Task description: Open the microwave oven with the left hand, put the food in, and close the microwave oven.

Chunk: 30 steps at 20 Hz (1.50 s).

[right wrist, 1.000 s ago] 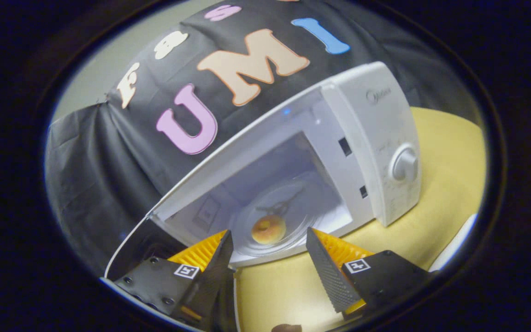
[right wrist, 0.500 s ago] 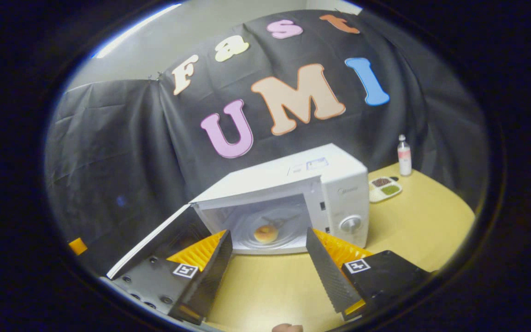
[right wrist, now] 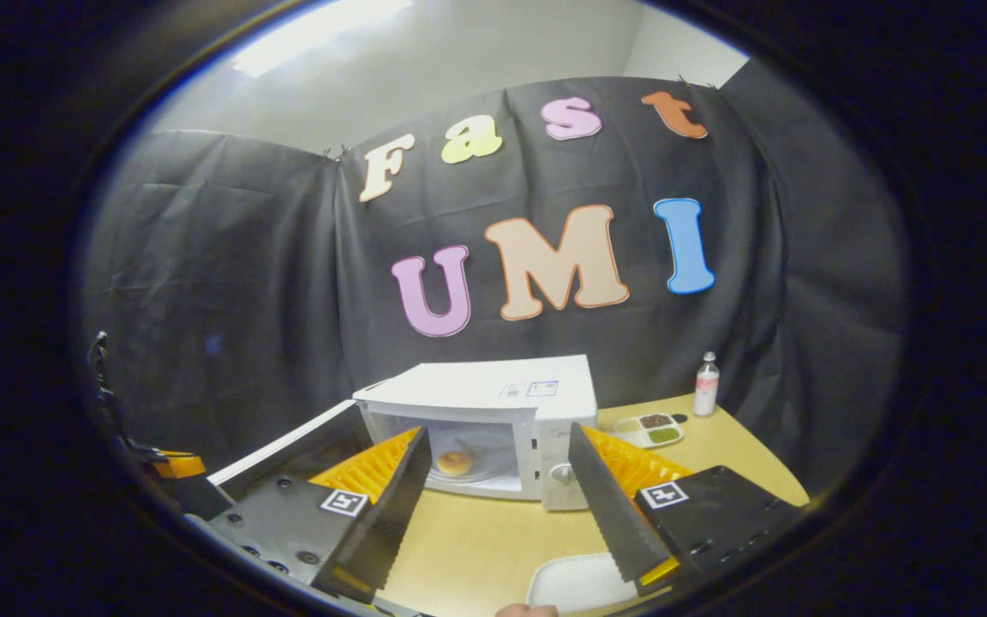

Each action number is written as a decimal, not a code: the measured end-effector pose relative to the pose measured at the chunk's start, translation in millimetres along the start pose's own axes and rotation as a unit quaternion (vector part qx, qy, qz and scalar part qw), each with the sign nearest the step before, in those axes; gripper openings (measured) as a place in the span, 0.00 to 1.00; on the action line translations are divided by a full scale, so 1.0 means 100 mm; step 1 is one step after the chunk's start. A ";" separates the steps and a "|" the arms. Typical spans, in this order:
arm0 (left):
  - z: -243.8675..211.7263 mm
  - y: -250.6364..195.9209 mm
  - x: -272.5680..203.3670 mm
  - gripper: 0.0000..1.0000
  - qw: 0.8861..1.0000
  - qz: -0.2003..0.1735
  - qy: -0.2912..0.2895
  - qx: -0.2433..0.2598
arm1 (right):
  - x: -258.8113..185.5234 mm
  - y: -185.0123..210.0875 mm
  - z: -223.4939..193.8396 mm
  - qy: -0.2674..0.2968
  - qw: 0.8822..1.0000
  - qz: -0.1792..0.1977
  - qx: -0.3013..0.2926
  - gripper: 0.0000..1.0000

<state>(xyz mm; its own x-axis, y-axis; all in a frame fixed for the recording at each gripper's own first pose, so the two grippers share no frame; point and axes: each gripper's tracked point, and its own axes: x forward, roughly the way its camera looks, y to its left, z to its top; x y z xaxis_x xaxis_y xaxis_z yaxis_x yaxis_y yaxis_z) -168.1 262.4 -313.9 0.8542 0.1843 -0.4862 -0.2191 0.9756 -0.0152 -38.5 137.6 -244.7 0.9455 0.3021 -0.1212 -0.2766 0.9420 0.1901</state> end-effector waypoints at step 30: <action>-0.25 -2.96 0.55 0.01 0.987 -0.135 0.058 0.070 | -1.19 -2.40 1.09 -0.061 0.989 -0.135 -0.008 0.89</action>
<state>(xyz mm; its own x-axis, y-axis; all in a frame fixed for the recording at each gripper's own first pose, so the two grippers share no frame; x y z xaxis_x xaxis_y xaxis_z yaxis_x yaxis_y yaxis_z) -68.1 -18.9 -358.5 0.8106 -0.0909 -0.5786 0.0829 0.9957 -0.0402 -65.9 -140.8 -169.5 0.9987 0.0202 -0.0461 -0.0129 0.9883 0.1520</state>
